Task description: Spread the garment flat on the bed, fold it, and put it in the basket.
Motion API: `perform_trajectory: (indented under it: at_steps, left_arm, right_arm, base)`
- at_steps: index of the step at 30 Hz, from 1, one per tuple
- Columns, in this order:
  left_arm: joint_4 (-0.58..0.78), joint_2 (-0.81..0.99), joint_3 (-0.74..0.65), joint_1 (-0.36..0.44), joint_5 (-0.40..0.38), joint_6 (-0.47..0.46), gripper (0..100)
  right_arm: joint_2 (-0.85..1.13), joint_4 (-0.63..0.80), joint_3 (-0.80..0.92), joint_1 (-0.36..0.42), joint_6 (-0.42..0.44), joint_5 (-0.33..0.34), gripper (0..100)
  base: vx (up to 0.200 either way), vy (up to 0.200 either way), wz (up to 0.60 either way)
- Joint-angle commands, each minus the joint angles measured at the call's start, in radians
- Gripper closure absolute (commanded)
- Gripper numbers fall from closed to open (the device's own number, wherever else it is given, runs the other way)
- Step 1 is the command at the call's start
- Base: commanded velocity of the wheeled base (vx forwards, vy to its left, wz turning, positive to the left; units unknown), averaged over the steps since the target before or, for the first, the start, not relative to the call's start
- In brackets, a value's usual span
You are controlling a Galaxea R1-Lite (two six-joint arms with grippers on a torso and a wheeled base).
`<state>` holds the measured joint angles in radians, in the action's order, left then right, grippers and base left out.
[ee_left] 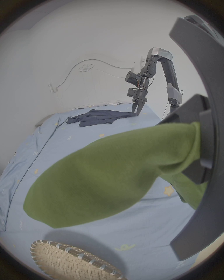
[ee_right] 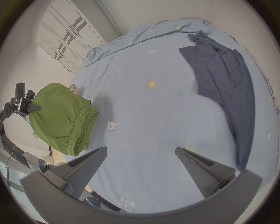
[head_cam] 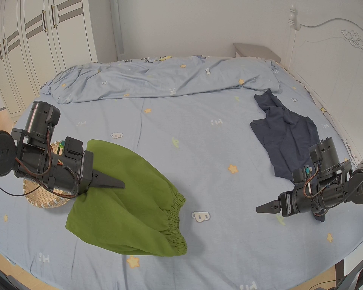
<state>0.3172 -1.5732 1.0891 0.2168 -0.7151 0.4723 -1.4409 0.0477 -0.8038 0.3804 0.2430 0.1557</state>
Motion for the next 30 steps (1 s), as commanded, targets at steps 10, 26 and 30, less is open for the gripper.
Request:
perform_trajectory:
  at_steps: [10,26,30]
  left_arm:
    - [0.0,0.005,-0.009,0.036,0.0,0.0,100]
    - [-0.001,0.058,-0.037,0.079,0.003,-0.164,100]
    - [-0.001,0.065,-0.031,0.093,0.009,-0.239,100]
  right_arm:
    - [0.002,0.0,0.0,0.0,-0.001,-0.001,0]
    - [0.014,0.0,-0.005,-0.031,-0.002,-0.001,0]
    - [0.013,0.0,-0.005,-0.037,-0.002,-0.001,0]
  base:
    - [0.0,0.2,0.0]
    - [0.0,0.113,0.0]
    - [0.0,0.0,0.0]
